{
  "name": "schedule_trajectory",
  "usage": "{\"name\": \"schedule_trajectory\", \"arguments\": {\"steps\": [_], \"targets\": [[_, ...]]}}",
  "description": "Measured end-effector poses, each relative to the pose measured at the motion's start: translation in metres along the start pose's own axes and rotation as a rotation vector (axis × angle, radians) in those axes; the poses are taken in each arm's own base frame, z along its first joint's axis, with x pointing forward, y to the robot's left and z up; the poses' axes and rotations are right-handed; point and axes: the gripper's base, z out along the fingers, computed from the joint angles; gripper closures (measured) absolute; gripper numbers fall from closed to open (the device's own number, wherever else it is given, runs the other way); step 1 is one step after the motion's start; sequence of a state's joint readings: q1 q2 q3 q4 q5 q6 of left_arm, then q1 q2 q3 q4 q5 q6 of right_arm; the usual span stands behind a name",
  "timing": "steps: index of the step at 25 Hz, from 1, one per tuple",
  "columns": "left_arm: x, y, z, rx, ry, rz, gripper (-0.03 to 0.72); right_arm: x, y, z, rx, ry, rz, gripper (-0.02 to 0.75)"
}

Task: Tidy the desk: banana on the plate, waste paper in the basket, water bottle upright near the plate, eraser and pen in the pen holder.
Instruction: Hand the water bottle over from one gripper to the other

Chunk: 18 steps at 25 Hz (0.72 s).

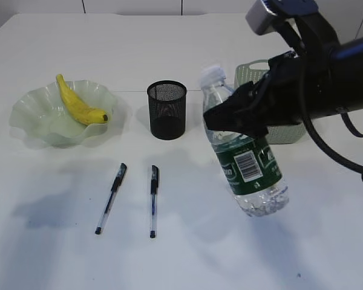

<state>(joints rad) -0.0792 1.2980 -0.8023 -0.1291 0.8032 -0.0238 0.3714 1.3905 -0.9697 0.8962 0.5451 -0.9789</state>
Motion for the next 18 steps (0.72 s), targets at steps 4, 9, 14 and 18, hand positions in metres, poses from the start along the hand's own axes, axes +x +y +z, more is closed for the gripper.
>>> {"name": "schedule_trajectory", "arguments": {"steps": [4, 9, 14, 18], "targets": [[0.0, 0.0, 0.0, 0.0, -0.002, 0.0, 0.386, -0.011, 0.006, -0.001, -0.063, -0.124, -0.024, 0.36], [-0.001, -0.001, 0.0, 0.006, -0.014, -0.006, 0.386, -0.028, 0.012, -0.005, -0.123, -0.32, -0.042, 0.36], [-0.002, -0.001, 0.0, 0.011, -0.025, -0.01, 0.388, -0.034, 0.02, 0.001, -0.26, -0.417, -0.068, 0.36], [-0.003, -0.001, 0.0, 0.009, -0.038, -0.008, 0.388, -0.031, 0.017, 0.012, -0.285, -0.398, -0.067, 0.36]]}}
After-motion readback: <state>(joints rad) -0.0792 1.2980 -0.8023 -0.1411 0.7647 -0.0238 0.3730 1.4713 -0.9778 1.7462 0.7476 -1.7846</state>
